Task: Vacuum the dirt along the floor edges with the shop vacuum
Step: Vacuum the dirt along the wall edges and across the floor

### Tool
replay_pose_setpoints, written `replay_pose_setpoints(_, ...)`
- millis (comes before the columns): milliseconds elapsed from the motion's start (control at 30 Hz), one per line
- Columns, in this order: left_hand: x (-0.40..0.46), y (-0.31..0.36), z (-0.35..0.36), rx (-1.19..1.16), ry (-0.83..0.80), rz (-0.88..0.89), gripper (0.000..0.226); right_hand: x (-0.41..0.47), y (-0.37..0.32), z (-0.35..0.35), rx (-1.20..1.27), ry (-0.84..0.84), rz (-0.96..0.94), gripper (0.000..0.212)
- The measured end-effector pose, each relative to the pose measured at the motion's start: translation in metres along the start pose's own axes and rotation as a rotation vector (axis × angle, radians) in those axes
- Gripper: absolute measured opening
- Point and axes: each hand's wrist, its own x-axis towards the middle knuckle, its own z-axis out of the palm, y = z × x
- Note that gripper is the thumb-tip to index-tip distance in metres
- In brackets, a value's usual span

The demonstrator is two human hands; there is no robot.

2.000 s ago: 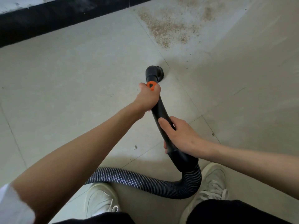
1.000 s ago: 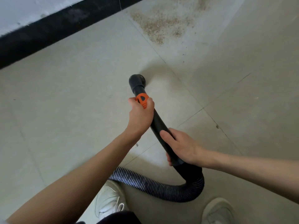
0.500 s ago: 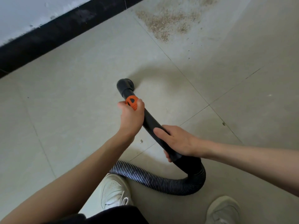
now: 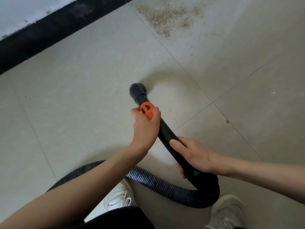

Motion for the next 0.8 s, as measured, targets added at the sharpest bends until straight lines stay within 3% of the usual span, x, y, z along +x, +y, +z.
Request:
replay_pose_setpoints(133, -0.002, -0.015, -0.022, -0.132, 0.198, -0.046, 0.03, 0.015, -0.021, 0.001, -0.198, -0.179, -0.036, 0.036)
replay_pose_setpoints(267, 0.008, -0.014, -0.031, -0.181, 0.231, -0.044, 0.028, 0.025, -0.037, -0.002, -0.228, -0.223, -0.039, 0.038)
replay_pose_setpoints(433, 0.051, 0.013, -0.038, -0.153, 0.195, -0.023, 0.03, 0.042, -0.066, -0.013, -0.222, -0.068, -0.094, 0.039)
replay_pose_setpoints(600, 0.079, 0.061, -0.05, -0.06, 0.183, 0.05, 0.028, 0.058, -0.106, -0.02, -0.381, 0.136, -0.206, 0.036)
replay_pose_setpoints(800, 0.064, 0.165, -0.105, 0.142, 0.193, 0.25, 0.046, 0.045, -0.194, -0.018, -0.189, 0.14, -0.351, 0.036)
